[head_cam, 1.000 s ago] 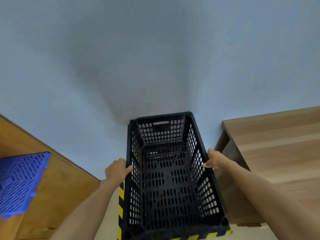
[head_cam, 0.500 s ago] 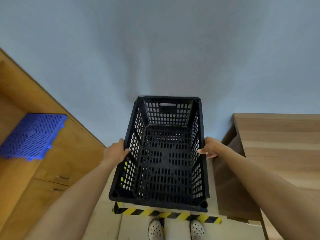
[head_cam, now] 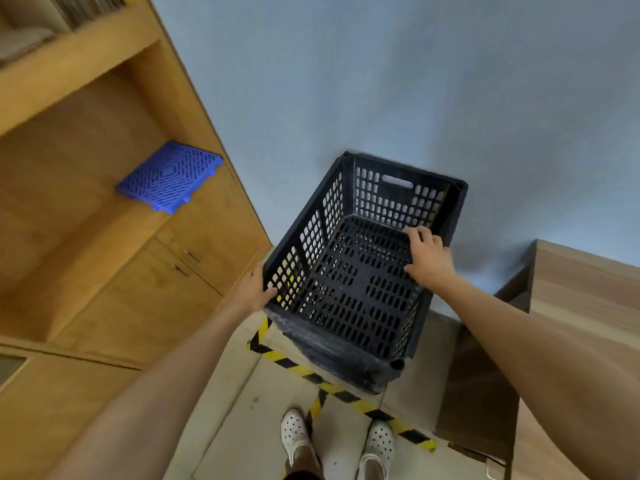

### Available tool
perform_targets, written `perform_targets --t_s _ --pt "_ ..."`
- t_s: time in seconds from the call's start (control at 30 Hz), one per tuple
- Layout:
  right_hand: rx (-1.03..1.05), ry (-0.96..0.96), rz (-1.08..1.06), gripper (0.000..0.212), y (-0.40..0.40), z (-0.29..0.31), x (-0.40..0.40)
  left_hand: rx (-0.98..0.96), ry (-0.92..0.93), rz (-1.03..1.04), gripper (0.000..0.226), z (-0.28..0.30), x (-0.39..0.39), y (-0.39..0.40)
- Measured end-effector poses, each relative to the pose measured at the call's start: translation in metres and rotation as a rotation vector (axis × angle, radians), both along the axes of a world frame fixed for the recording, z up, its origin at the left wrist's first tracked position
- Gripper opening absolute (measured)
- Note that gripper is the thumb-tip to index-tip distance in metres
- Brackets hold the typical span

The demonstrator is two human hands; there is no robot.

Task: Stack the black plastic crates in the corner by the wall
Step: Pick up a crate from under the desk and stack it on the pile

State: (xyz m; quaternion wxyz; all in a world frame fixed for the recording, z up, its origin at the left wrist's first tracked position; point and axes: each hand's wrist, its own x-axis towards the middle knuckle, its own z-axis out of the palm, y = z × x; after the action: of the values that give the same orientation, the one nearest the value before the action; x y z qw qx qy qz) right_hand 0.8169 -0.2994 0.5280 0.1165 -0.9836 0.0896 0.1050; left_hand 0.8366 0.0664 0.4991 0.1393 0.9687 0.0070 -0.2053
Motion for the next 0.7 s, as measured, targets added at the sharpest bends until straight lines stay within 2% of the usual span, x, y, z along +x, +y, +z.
perform_targets --t_s 0.1,0.17,0.37,0.5,0.7 --pt "0.035 0.11 0.188 0.062 0.049 0.0 0.008 -0.237 0.063 0.039 0.061 0.014 -0.021 0.023" --pt "0.071 0.127 0.29 0.055 0.089 0.001 0.008 -0.309 0.103 0.04 0.06 0.024 -0.036 0.038" --pt "0.124 -0.032 0.557 0.045 0.192 0.016 0.003 -0.202 0.215 0.032 0.058 0.03 -0.088 0.084" --pt "0.056 -0.134 0.695 0.043 0.254 0.03 -0.002 -0.139 0.226 0.069 0.053 0.031 -0.144 0.143" --pt "-0.181 0.09 1.063 0.041 0.412 0.038 -0.063 -0.058 0.206 0.321 0.056 0.032 -0.275 0.28"
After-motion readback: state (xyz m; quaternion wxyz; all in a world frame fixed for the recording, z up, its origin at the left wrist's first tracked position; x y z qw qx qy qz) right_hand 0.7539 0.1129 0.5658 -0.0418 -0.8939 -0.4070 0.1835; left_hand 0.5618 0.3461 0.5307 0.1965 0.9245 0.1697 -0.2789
